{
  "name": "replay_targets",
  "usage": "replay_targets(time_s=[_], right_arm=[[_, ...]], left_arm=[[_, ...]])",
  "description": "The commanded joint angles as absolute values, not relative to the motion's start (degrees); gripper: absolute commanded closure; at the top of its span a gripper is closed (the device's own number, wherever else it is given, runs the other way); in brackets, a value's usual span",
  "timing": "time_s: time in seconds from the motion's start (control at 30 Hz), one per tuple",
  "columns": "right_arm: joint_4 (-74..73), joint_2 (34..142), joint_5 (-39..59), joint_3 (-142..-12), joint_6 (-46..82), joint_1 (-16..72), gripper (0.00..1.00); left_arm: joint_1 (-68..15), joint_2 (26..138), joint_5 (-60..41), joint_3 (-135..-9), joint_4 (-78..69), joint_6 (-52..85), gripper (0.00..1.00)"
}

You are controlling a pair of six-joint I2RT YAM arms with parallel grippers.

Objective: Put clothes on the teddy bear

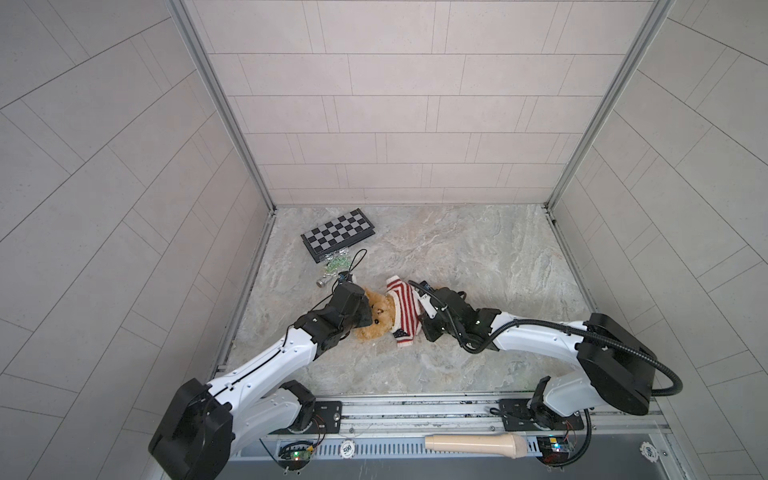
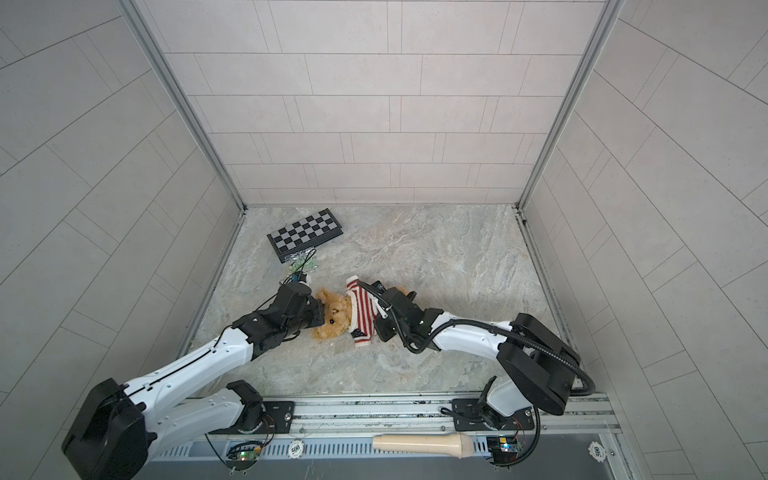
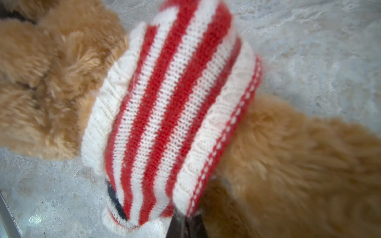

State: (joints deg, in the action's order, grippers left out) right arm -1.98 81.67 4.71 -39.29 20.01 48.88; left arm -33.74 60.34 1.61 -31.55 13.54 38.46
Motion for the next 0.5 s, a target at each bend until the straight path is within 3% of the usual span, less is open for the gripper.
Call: replay_targets(time_s=[0.0, 0.37, 0.47], right_arm=[[2.8, 77.1, 1.5, -35.9, 21.6, 47.8, 1.0], [2.6, 66.8, 5.0, -29.7, 18.7, 47.4, 1.0], [2.4, 69.0, 8.5, -31.0, 17.0, 47.4, 0.91]], left_arm=[[-33.0, 59.4, 2.0, -31.7, 15.3, 36.4, 1.0], [-33.1, 59.9, -1.4, -30.4, 10.5, 34.2, 1.0], [-33.1, 60.6, -7.2, -30.6, 5.9, 33.6, 1.0]])
